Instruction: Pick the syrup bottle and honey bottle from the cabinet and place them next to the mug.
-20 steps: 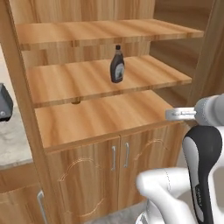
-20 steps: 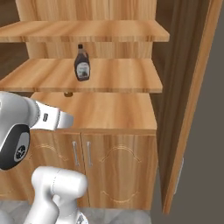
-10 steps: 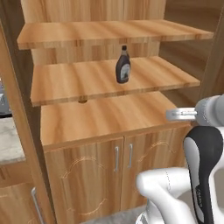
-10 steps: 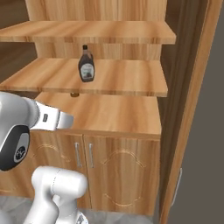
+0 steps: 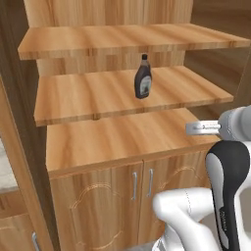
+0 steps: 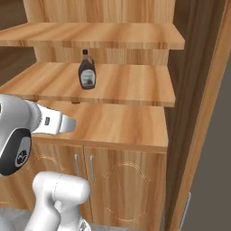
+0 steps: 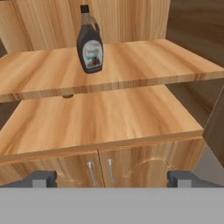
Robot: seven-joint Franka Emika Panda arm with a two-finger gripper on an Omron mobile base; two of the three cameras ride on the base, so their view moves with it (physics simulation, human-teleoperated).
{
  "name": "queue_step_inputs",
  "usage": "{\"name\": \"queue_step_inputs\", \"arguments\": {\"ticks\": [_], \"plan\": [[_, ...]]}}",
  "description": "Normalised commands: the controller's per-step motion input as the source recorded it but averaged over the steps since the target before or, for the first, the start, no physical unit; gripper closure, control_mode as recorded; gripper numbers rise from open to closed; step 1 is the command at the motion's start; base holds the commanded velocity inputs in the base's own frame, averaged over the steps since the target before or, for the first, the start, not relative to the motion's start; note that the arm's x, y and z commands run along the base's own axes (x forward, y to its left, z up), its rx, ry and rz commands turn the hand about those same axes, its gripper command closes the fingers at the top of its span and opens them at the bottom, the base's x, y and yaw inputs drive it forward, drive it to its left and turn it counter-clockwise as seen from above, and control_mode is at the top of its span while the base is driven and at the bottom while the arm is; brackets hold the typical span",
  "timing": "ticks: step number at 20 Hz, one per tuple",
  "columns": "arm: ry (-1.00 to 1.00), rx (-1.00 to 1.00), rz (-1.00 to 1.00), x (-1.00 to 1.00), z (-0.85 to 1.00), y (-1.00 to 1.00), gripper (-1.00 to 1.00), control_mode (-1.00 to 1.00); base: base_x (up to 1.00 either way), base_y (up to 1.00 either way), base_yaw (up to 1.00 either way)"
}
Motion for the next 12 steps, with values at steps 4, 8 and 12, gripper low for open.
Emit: {"name": "queue_step_inputs", "arguments": {"ticks": [4,8,12], "plan": [[0.00,0.00,0.00,0.00,0.00,0.00,-1.00,1.00,0.59,0.09,0.00],[0.00,0.00,0.00,0.00,0.00,0.00,-1.00,1.00,0.71,0.00,0.00],[0.00,0.00,0.00,0.00,0.00,0.00,-1.00,1.00,0.48,0.00,0.00]]}}
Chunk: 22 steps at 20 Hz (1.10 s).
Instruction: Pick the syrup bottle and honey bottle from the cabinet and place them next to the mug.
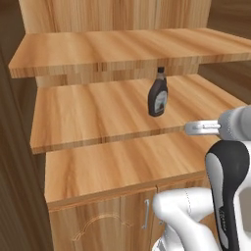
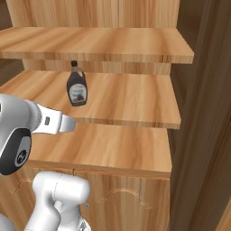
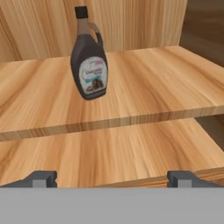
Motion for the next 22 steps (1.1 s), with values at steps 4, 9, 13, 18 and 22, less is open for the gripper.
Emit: {"name": "queue_step_inputs", "arguments": {"ticks": [4,9,13,18,22], "plan": [[0.00,0.00,0.00,0.00,0.00,0.00,-1.00,1.00,0.04,0.00,0.00],[0.00,0.00,0.00,0.00,0.00,0.00,-1.00,1.00,0.00,0.00,0.00],[0.00,0.00,0.00,0.00,0.00,0.00,-1.00,1.00,0.00,0.00,0.00],[0.00,0.00,0.00,0.00,0.03,0.01,-1.00,-1.00,0.00,0.00,0.00],[0.01,-0.04,0.00,0.00,0.28,0.07,-1.00,-1.00,0.00,0.00,0.00]]}}
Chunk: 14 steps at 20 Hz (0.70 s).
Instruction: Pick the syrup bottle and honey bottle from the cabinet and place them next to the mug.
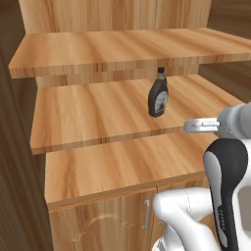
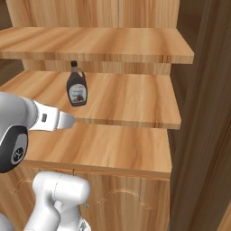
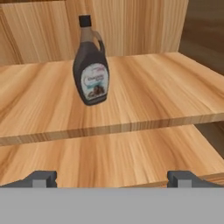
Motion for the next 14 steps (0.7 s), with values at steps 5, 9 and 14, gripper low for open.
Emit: {"name": "queue_step_inputs", "arguments": {"ticks": [5,9,14], "plan": [[0.06,-0.04,-0.06,0.00,0.31,0.17,-1.00,-1.00,0.00,0.00,0.00],[0.05,-0.01,-0.09,0.09,0.39,0.14,-1.00,-1.00,0.00,0.00,0.00],[0.00,0.00,0.00,0.41,0.05,0.21,-1.00,-1.00,0.00,0.00,0.00]]}}
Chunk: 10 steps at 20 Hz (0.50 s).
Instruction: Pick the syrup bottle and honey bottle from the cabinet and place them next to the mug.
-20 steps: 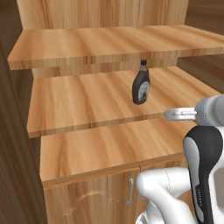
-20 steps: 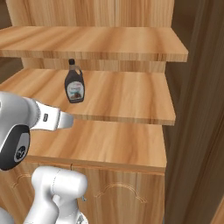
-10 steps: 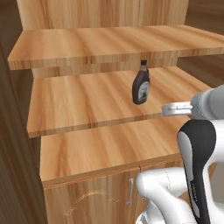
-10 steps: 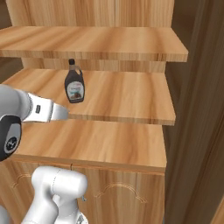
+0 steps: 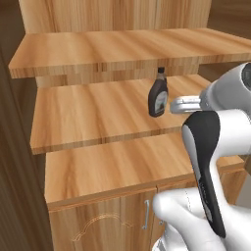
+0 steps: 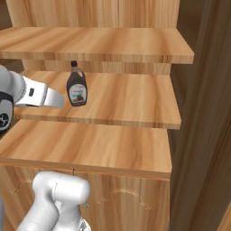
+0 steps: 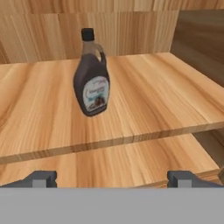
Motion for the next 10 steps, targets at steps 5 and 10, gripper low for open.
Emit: {"name": "queue_step_inputs", "arguments": {"ticks": [5,10], "plan": [[-0.11,0.00,0.00,0.17,-0.04,0.47,-1.00,-1.00,0.00,0.00,0.00],[-0.23,-0.01,0.00,0.25,-0.34,0.38,-1.00,-1.00,0.00,0.00,0.00]]}}
